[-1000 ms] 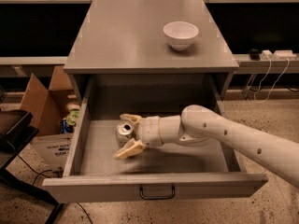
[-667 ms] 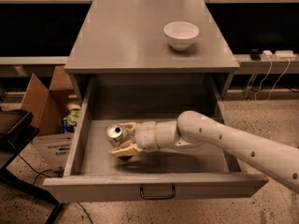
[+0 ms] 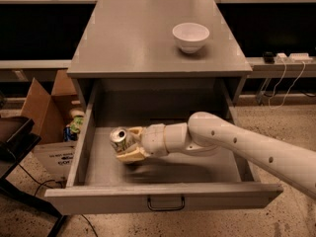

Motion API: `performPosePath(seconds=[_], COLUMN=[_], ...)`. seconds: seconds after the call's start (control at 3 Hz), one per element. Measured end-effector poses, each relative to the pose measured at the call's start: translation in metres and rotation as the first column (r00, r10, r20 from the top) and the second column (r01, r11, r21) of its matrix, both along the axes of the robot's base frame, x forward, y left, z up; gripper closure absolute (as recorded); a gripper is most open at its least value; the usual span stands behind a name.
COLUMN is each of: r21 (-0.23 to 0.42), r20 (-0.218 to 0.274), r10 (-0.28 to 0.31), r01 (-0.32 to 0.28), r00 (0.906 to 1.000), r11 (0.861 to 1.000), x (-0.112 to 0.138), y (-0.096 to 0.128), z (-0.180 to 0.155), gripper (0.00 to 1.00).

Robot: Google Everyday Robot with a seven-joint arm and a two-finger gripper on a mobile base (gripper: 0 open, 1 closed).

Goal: Pick 7up can from top drawer and place on counter

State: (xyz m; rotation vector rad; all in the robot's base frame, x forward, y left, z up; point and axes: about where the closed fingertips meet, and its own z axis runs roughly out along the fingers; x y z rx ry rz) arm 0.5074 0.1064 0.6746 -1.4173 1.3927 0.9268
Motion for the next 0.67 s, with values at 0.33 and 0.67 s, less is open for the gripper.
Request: performPosePath(seconds=[0.33, 0.67], r21=[0.038, 0.101], r20=[0.037, 0.078], r10=[0.002, -0.017], r01=[-0.004, 0.009], r00=[0.9993, 0.9968], r11=[0.999, 0.995], x=[-0.002, 0.009], y=[-0.008, 0.002], z=[0.077, 0.165], gripper=[1.00, 1.00])
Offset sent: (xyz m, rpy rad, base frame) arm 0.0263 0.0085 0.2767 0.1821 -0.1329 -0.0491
